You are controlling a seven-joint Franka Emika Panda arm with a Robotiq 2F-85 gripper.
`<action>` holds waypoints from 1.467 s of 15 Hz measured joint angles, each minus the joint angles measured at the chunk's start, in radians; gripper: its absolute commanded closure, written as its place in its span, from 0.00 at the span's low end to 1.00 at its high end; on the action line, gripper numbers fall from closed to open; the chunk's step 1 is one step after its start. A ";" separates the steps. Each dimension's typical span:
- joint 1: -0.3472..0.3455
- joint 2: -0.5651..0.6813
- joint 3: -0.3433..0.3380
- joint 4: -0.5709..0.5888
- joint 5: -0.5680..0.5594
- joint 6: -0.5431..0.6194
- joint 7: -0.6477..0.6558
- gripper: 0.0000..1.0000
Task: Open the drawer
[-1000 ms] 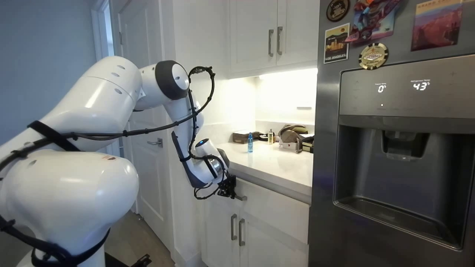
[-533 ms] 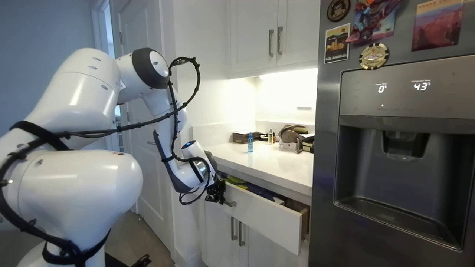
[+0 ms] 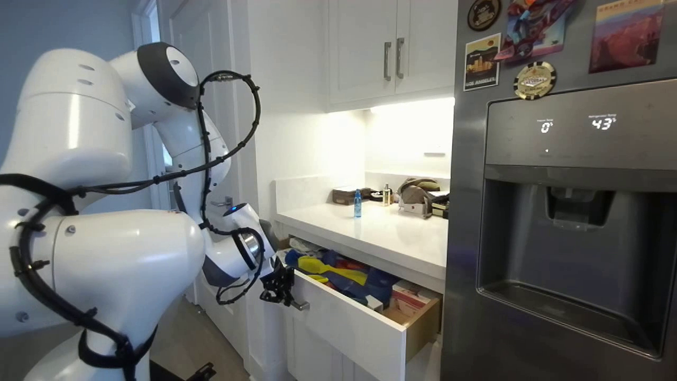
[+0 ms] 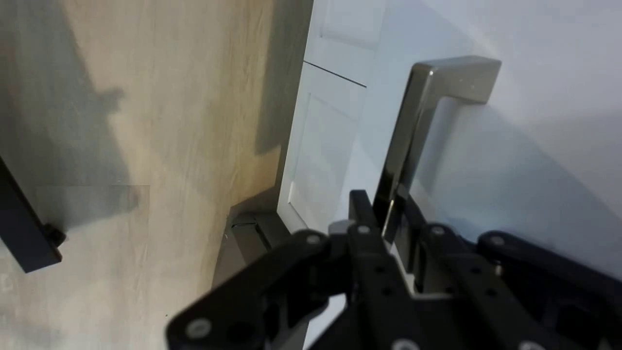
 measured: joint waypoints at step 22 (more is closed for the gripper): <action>0.210 -0.016 0.058 -0.138 0.820 0.023 -0.557 0.60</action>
